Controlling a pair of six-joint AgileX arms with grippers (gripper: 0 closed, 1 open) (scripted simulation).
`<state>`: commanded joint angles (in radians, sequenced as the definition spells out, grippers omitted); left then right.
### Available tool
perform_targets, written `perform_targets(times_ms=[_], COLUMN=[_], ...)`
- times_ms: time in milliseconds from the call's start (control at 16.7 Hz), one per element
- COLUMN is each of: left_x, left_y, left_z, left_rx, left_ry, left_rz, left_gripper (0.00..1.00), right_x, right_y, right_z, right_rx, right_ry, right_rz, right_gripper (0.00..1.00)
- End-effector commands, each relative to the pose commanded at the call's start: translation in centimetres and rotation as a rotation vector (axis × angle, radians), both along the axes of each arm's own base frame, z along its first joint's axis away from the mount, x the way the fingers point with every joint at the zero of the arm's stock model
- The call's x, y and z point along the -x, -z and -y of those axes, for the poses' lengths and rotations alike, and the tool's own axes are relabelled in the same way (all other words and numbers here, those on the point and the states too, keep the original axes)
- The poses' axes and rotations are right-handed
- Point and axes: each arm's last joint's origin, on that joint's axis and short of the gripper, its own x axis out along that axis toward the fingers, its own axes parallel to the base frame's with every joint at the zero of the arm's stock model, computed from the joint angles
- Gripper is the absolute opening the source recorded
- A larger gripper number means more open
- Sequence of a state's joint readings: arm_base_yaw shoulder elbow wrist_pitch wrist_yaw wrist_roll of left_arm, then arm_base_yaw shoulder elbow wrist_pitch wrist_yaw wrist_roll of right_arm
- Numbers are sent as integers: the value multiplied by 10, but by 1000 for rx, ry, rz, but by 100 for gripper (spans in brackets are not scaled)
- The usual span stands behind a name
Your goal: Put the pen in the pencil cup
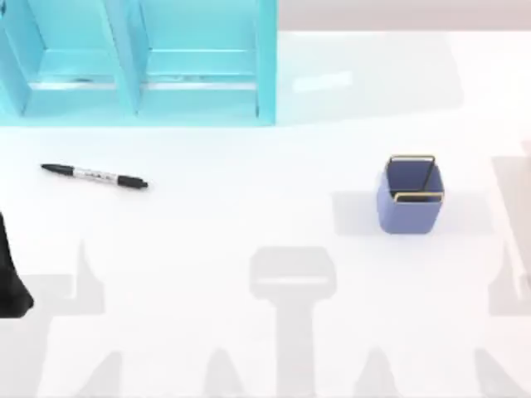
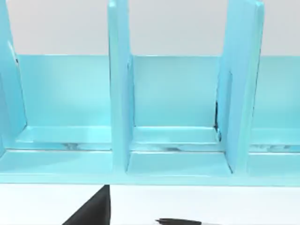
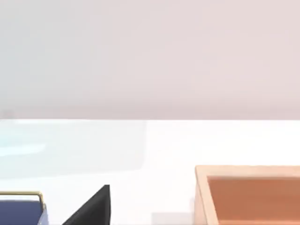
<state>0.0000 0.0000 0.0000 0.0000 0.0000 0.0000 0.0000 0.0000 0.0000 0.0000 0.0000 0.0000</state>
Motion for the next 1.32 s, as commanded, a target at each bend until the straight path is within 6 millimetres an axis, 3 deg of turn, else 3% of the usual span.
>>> perform_targets(times_ms=[240, 420, 720, 900, 1320], left_x=[-1, -8, -45, -80, -151], left_y=[-4, -15, -26, -13, 46], left_z=[0, 1, 4, 7, 14], left_rx=[32, 158, 518, 769, 1260], left_ry=[3, 19, 28, -20, -224], left_rz=[-3, -28, -201, -370, -641], left_gripper=[100, 100, 100, 100, 100], right_x=[0, 0, 0, 0, 0], right_y=[0, 0, 0, 0, 0], right_z=[0, 0, 0, 0, 0], right_rx=[0, 0, 0, 0, 0], right_ry=[0, 0, 0, 0, 0], right_rz=[0, 0, 0, 0, 0], right_gripper=[100, 100, 100, 100, 100])
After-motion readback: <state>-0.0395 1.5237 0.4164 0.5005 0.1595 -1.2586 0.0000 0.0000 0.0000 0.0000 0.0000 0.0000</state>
